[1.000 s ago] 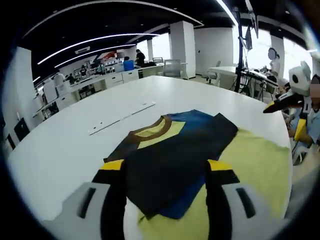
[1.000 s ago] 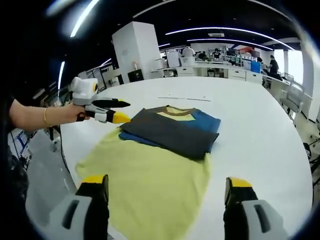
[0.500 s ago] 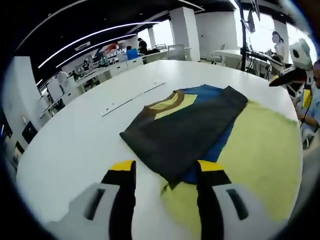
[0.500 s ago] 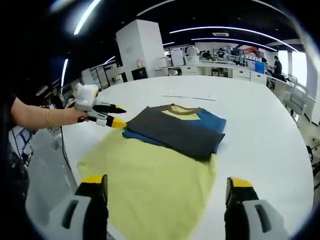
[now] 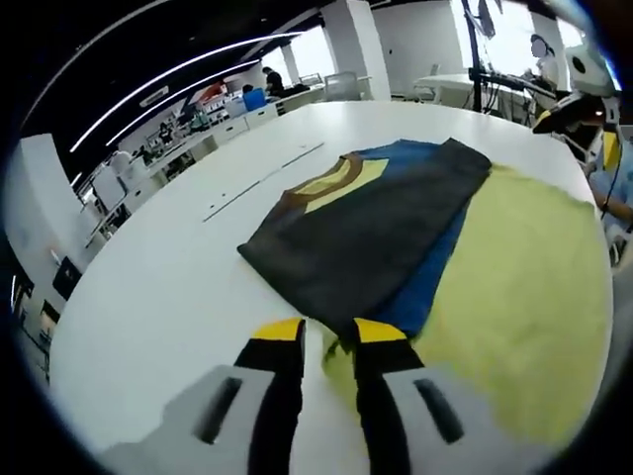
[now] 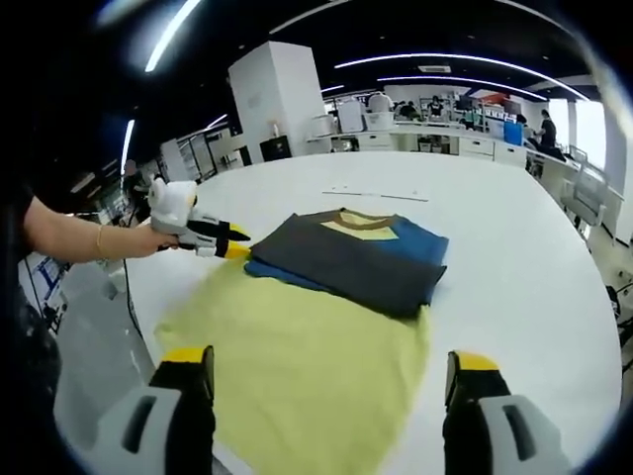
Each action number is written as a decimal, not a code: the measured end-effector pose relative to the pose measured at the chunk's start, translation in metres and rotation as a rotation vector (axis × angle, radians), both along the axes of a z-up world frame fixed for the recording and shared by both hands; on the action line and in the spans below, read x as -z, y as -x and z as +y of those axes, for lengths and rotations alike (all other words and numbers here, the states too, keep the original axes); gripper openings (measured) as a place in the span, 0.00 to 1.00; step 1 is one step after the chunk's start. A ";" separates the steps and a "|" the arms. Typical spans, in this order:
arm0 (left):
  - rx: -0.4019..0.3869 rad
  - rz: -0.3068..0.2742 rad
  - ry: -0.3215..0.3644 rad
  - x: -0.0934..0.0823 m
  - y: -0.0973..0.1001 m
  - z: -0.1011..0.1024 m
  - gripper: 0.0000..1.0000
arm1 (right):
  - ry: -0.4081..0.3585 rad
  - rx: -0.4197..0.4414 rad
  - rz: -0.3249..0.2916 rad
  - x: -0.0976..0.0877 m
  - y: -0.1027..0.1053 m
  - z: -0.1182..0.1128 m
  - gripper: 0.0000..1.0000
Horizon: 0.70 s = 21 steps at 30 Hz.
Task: Fold the garment on the visible template until the final outline fits inside the template.
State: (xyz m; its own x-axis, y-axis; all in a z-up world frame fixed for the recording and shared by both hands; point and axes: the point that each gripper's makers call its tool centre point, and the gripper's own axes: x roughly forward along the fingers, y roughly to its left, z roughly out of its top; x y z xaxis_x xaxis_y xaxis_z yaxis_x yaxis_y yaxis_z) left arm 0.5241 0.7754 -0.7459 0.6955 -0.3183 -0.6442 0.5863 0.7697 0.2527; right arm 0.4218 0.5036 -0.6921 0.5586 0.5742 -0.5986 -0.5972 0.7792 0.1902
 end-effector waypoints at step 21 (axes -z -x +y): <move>0.104 -0.014 -0.111 0.007 0.006 -0.001 0.05 | -0.004 0.028 0.009 0.000 0.002 -0.004 0.97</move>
